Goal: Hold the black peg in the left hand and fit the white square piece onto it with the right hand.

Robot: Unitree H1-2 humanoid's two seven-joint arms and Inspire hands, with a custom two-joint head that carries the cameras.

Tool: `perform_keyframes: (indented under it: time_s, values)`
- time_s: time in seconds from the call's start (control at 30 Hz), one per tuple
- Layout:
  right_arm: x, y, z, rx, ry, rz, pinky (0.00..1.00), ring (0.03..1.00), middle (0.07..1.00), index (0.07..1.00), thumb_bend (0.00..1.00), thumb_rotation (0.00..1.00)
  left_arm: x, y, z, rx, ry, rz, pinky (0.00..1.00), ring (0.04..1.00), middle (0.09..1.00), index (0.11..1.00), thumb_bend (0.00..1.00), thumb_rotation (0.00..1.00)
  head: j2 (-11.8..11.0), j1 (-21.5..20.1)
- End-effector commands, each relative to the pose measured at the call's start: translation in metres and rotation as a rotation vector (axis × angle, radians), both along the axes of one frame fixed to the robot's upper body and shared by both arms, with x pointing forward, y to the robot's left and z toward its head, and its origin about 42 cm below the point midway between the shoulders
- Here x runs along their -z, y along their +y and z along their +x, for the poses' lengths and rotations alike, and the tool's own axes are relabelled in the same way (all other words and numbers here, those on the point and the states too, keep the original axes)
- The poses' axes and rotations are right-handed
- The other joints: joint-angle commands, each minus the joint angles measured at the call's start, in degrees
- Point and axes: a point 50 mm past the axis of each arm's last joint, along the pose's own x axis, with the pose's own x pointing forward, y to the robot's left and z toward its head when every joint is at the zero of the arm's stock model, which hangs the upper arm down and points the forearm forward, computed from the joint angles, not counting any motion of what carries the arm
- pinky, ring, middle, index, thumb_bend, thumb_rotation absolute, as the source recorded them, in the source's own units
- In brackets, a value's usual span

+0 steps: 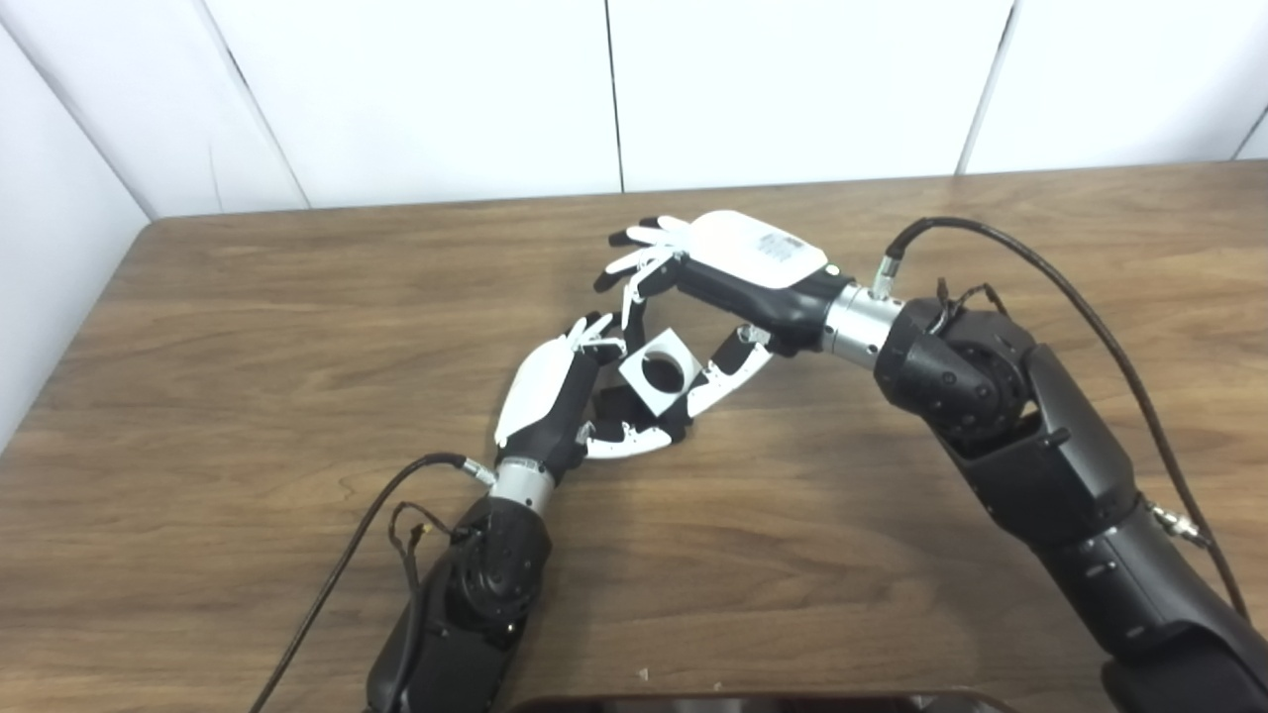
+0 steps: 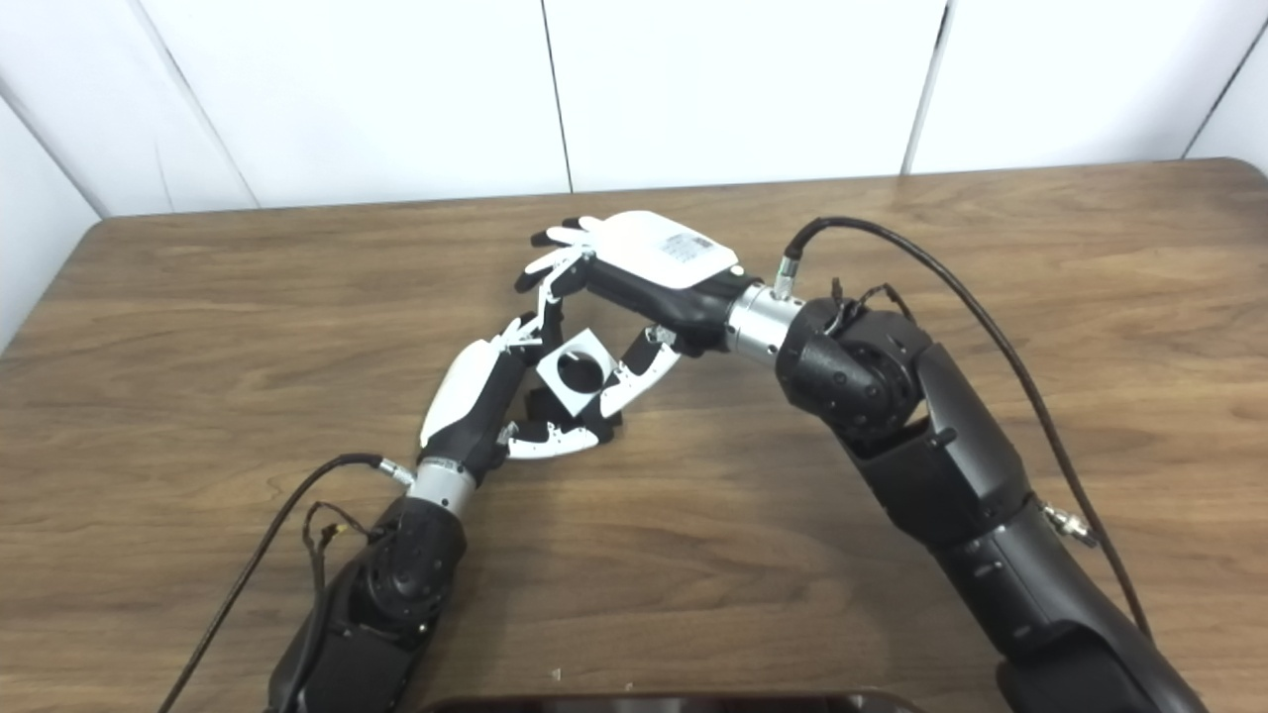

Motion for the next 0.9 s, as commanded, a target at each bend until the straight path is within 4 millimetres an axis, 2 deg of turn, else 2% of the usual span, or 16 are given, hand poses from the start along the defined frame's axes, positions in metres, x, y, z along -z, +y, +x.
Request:
perform_keyframes:
  time_s: [0.0, 0.53, 0.87]
  values:
    - [-0.020, 0.006, 0.006, -0.020, -0.068, 0.023, 1.00, 0.943, 0.825, 0.479, 0.52, 0.14, 0.009, 0.005, 0.001, -0.023, 0.035, 0.077, 1.00, 1.000, 0.937, 0.491, 0.52, 0.09, 0.0, 0.0]
    - [-0.012, 0.000, 0.012, 0.008, -0.052, 0.021, 1.00, 0.949, 0.826, 0.479, 0.52, 0.14, 0.009, 0.005, 0.001, -0.022, 0.036, 0.072, 1.00, 1.000, 0.939, 0.491, 0.52, 0.09, -0.2, 0.3]
    - [-0.012, 0.003, 0.022, 0.016, -0.055, 0.031, 1.00, 0.942, 0.830, 0.480, 0.52, 0.14, 0.012, -0.002, -0.003, -0.018, 0.036, 0.073, 1.00, 0.989, 0.928, 0.491, 0.52, 0.09, -0.1, 0.4]
